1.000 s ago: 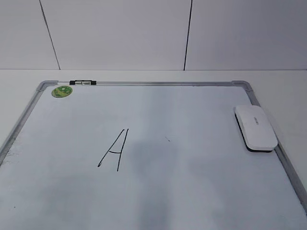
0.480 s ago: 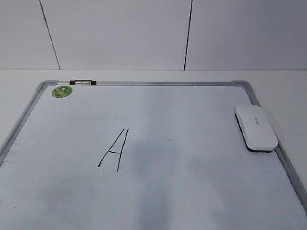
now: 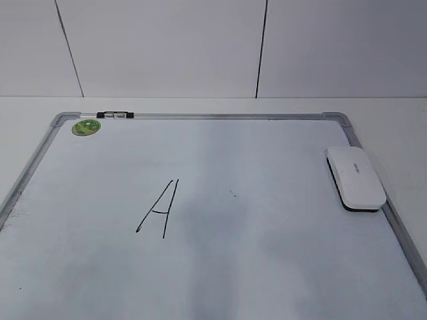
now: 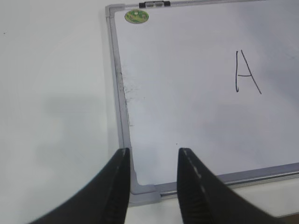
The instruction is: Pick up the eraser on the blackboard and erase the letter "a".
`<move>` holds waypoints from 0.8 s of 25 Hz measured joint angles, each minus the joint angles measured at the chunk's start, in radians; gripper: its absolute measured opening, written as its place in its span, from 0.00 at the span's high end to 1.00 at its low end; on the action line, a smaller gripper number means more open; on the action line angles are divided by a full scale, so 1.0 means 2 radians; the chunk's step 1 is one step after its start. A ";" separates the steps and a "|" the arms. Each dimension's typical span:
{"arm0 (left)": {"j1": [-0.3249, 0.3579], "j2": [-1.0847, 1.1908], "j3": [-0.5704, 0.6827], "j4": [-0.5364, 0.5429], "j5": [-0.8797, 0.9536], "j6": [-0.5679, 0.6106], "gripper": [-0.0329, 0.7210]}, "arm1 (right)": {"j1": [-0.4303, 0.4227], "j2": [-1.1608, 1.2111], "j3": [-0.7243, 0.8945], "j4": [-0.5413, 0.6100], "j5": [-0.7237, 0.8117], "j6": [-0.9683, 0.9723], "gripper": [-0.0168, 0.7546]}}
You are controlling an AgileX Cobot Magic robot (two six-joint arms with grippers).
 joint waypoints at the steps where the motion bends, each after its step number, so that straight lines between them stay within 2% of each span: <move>1: 0.000 -0.010 0.000 0.000 0.000 0.000 0.62 | 0.000 -0.004 0.000 0.000 0.000 0.000 0.21; 16: 0.000 -0.032 0.000 -0.001 0.000 0.001 0.64 | 0.000 -0.008 0.000 -0.001 0.000 0.000 0.21; 20: 0.000 -0.032 0.000 -0.001 0.000 0.001 0.64 | -0.018 -0.008 0.000 -0.001 0.000 0.000 0.21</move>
